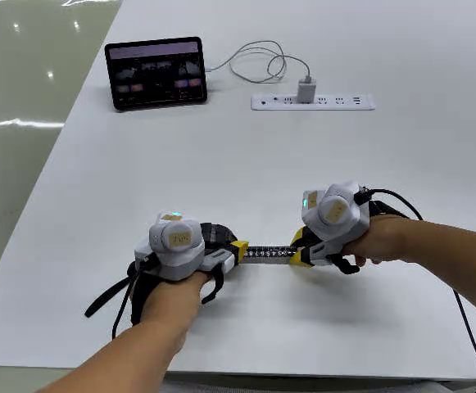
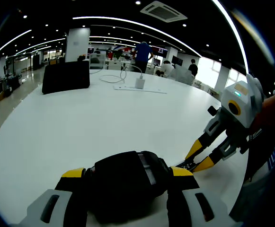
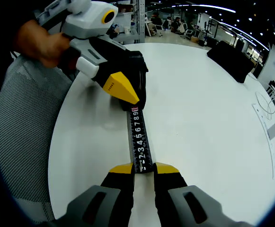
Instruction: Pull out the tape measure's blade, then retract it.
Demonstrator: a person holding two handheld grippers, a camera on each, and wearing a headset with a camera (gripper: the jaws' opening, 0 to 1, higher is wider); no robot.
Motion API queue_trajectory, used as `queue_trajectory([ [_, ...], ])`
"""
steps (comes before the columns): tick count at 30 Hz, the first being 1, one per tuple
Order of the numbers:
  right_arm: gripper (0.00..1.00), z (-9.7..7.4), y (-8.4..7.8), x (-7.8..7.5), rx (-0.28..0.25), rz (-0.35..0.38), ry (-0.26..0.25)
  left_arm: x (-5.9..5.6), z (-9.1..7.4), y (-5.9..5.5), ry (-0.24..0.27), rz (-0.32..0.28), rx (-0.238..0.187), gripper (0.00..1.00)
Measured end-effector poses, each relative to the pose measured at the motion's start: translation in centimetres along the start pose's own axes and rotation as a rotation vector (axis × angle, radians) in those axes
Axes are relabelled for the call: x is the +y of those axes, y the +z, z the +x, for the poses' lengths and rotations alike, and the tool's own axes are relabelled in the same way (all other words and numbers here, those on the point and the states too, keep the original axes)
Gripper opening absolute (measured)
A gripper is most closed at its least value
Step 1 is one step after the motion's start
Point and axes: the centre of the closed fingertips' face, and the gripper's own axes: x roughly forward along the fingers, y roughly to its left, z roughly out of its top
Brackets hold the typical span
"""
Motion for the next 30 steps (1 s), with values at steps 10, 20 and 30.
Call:
queue_trajectory([
  [10,0.11,0.5,0.6,0.1,-0.012,0.006,-0.002,0.0,0.0,0.0,-0.003,-0.004,-0.001,0.64],
  [20,0.12,1.1,1.3,0.1,-0.023,0.013,-0.005,0.0,0.0,0.0,-0.004,-0.008,-0.002,0.64],
  [30,0.12,1.4,1.9,0.2,-0.033,0.018,-0.007,0.0,0.0,0.0,-0.005,-0.012,-0.002,0.64],
])
